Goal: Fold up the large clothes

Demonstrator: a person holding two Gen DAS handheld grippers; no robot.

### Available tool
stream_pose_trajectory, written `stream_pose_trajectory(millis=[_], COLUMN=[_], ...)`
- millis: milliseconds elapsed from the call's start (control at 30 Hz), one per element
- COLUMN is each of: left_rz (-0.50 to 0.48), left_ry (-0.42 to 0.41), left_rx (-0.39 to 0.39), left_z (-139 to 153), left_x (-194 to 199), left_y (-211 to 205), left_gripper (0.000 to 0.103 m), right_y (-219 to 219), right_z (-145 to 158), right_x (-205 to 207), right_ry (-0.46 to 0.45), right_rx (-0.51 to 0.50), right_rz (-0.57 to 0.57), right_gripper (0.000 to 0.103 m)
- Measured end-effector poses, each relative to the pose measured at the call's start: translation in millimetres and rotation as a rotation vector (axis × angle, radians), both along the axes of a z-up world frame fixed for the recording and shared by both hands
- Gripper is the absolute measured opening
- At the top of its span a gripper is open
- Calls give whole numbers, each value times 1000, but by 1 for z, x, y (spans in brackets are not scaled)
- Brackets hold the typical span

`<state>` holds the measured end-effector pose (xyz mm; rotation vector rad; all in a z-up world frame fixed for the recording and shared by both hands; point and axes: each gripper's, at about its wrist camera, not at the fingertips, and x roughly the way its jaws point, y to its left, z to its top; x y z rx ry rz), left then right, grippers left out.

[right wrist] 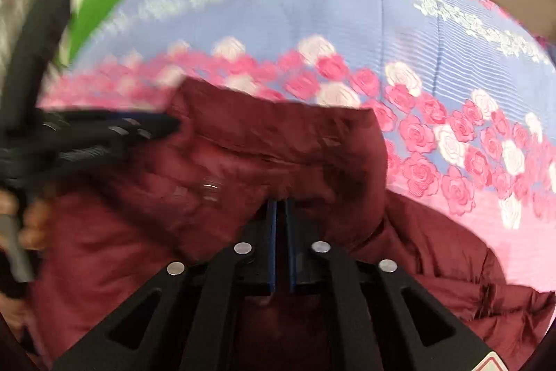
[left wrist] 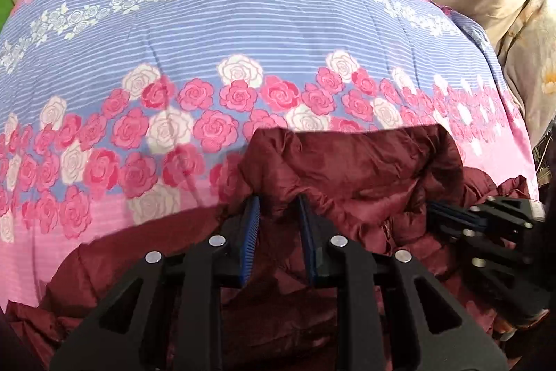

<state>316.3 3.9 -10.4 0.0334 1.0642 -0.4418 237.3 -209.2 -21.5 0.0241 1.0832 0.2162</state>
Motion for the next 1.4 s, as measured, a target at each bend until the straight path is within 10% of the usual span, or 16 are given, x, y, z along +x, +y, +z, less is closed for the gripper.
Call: stream_pose_trajectory(millis=[167, 433, 467, 533, 667, 767, 833, 867, 1133, 1400], left_rz=[41, 150, 171, 216, 318, 313, 272, 265, 297, 342], left_ry=[6, -111, -114, -123, -80, -42, -24, -28, -227, -102], left_rx=[-50, -41, -69, -95, -156, -184, -132, -114, -112, 105], left_z=[7, 44, 49, 54, 42, 28, 23, 23, 87, -5], left_x=[5, -49, -60, -75, -88, -88, -86, -88, -86, -27], left_y=[16, 91, 111, 139, 181, 178, 165, 162, 166, 137], left_gripper=[22, 34, 40, 79, 90, 72, 18, 3, 2, 3], right_y=[-71, -83, -96, -112, -146, -155, -155, -155, -162, -168], right_z=[18, 36, 41, 49, 49, 32, 26, 26, 93, -13], right_x=[11, -63, -77, -100, -119, -111, -110, -110, -124, -51], right_ry=[-51, -119, -143, -198, -200, -145, -131, -137, -386, -94], right_rx=[133, 17, 27, 19, 13, 67, 63, 84, 104, 68], right_rz=[-254, -251, -292, -370, -452, -459, -466, -464, -502, -528], right_gripper=[0, 14, 18, 58, 67, 62, 9, 2, 1, 1])
